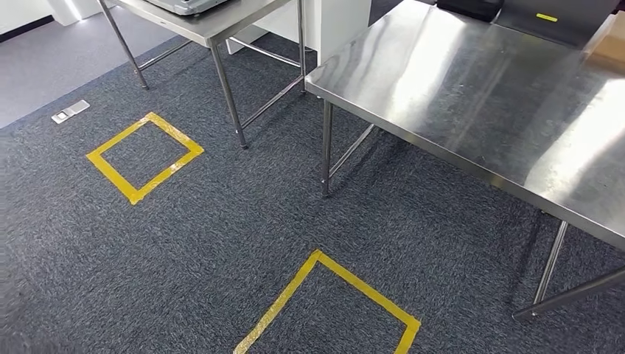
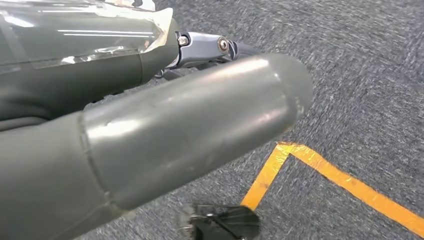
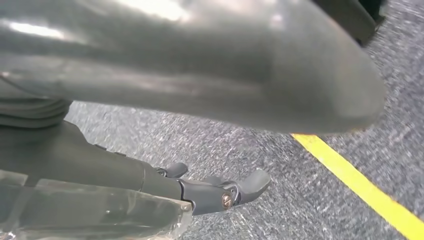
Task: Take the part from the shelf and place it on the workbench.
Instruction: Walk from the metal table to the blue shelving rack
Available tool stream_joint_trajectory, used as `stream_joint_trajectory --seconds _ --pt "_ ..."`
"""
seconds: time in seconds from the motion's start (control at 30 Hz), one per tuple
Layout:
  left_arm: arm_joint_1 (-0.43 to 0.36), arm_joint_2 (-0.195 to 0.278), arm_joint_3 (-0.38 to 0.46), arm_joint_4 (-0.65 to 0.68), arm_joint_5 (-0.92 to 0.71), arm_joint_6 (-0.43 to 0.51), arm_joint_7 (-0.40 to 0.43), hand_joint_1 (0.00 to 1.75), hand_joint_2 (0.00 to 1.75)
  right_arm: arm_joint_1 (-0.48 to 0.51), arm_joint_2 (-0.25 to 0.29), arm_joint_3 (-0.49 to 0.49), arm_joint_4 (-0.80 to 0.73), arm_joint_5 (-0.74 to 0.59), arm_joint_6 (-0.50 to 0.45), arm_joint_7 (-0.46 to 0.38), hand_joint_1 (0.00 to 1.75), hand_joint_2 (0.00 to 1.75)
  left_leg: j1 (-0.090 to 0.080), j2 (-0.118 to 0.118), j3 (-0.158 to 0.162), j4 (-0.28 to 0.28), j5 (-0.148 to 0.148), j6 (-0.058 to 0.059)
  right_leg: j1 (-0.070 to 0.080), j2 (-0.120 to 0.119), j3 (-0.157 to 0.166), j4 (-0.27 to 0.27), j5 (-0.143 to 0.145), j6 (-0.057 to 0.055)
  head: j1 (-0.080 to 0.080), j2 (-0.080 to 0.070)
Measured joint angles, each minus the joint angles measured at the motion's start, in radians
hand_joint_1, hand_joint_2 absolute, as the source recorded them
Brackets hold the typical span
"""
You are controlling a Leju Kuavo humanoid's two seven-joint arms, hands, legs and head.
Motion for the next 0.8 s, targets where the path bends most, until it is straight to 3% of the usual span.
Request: stream_joint_trajectory --seconds 0.03,0.07,0.13,0.2,0.23,0.27,0.33,0.4,0.47,0.53,0.57,0.6,0.63,0.7,0.73,0.8 --pt "0.0 0.0 0.0 0.0 0.0 0.0 0.0 0.0 0.0 0.001 0.0 0.0 0.0 0.0 0.001 0.0 0.0 0.0 0.002 0.003 -0.02 0.047 -0.016 -0.003 0.002 -0.011 -0.001 0.0 0.0 0.0 0.0 0.0" --pt "0.001 -0.001 0.0 0.0 0.0 0.001 0.0 0.0 0.0 0.001 0.0 0.001 0.0 0.0 0.002 0.0 0.0 0.0 0.003 0.005 -0.024 0.062 -0.014 -0.004 0.003 -0.021 -0.001 0.0 -0.001 0.0 0.0 0.0" --pt "0.002 0.0 0.0 0.0 0.0 0.001 0.0 0.0 0.0 0.0 0.0 0.001 0.0 0.0 0.003 0.0 0.0 0.0 0.005 0.02 0.021 -0.015 0.035 -0.004 0.003 -0.038 0.001 0.001 -0.001 0.0 0.0 0.0" --pt "-0.002 -0.001 0.0 0.0 0.0 0.002 0.0 0.0 0.0 -0.001 0.001 0.001 0.0 -0.001 0.004 0.0 0.0 0.0 0.003 0.059 0.091 -0.146 0.082 0.001 0.008 -0.053 0.003 0.002 -0.005 0.004 0.0 0.0" --pt "-0.004 -0.001 0.0 0.0 0.0 0.002 0.0 0.0 0.0 -0.001 0.0 0.002 0.0 -0.001 0.004 0.0 0.0 0.0 0.0 0.072 0.11 -0.185 0.092 0.006 0.012 -0.06 0.003 0.002 -0.007 0.008 0.002 0.0" --pt "-0.005 -0.001 0.0 0.0 0.0 0.002 0.0 0.0 0.0 -0.001 0.0 0.002 0.0 -0.002 0.004 0.0 0.0 0.0 -0.004 0.077 0.118 -0.205 0.094 0.011 0.017 -0.067 0.003 0.002 -0.009 0.013 0.004 0.0" --pt "-0.005 -0.002 0.0 0.0 0.0 0.002 0.0 0.0 0.0 -0.003 0.0 0.003 0.0 -0.002 0.004 0.0 0.0 0.0 -0.01 0.058 0.114 -0.21 0.098 0.026 0.02 -0.079 0.003 0.002 -0.011 0.023 0.007 0.0" --pt "-0.004 -0.003 0.001 0.0 0.0 0.002 0.0 0.0 0.0 -0.004 0.0 0.004 0.0 -0.002 0.004 0.0 0.0 0.0 -0.01 0.041 0.116 -0.219 0.107 0.042 0.016 -0.054 -0.008 0.029 -0.03 0.031 0.008 0.0" --pt "-0.006 -0.004 0.001 0.0 0.0 0.002 0.0 0.0 0.0 -0.003 0.0 0.006 0.0 -0.002 0.004 0.0 0.0 0.0 -0.009 0.024 0.114 -0.223 0.114 0.055 0.011 -0.008 -0.055 0.129 -0.082 0.027 0.009 0.0" --pt "-0.008 -0.004 0.001 0.0 0.0 0.002 0.0 0.0 0.0 0.001 0.0 0.007 0.0 -0.001 0.004 0.0 0.0 0.0 -0.011 0.002 0.109 -0.222 0.116 0.06 0.01 0.011 -0.113 0.253 -0.13 0.023 0.01 0.0" --pt "-0.008 -0.004 0.001 0.0 0.0 0.002 0.0 0.0 0.0 0.003 0.0 0.008 0.0 0.0 0.004 0.0 0.0 0.0 -0.012 -0.01 0.108 -0.222 0.117 0.06 0.01 0.014 -0.126 0.279 -0.134 0.027 0.01 0.0" --pt "-0.007 -0.005 0.001 0.0 -0.001 0.002 0.0 0.0 0.0 0.004 0.0 0.009 0.0 0.0 0.004 0.0 0.0 0.0 -0.013 -0.022 0.108 -0.221 0.118 0.06 0.011 0.017 -0.121 0.27 -0.122 0.033 0.01 0.0" --pt "-0.005 -0.005 0.001 0.0 -0.002 0.002 0.0 0.0 0.0 0.004 -0.001 0.009 0.0 0.001 0.004 0.0 0.0 0.0 -0.013 -0.035 0.108 -0.221 0.119 0.059 0.011 0.021 -0.098 0.223 -0.097 0.041 0.01 0.0" --pt "-0.005 -0.005 0.001 0.0 -0.004 0.001 0.0 0.0 0.0 0.003 -0.002 0.01 0.0 0.0 0.005 0.0 0.0 0.0 -0.016 -0.056 0.108 -0.218 0.121 0.053 0.01 0.049 -0.035 0.085 -0.042 0.048 0.011 0.0" --pt "-0.005 -0.005 0.001 0.0 -0.004 0.001 -0.001 0.0 0.0 0.003 -0.002 0.01 0.0 -0.001 0.005 0.0 0.0 0.0 -0.017 -0.065 0.107 -0.217 0.121 0.049 0.01 0.061 -0.015 0.035 -0.025 0.046 0.011 0.0" --pt "-0.004 -0.005 0.001 0.0 -0.007 0.001 0.0 0.0 0.0 0.001 -0.003 0.01 0.0 -0.001 0.005 0.0 0.0 0.0 -0.02 -0.077 0.103 -0.216 0.124 0.039 0.015 0.066 -0.005 0.007 -0.016 0.034 0.01 0.0"
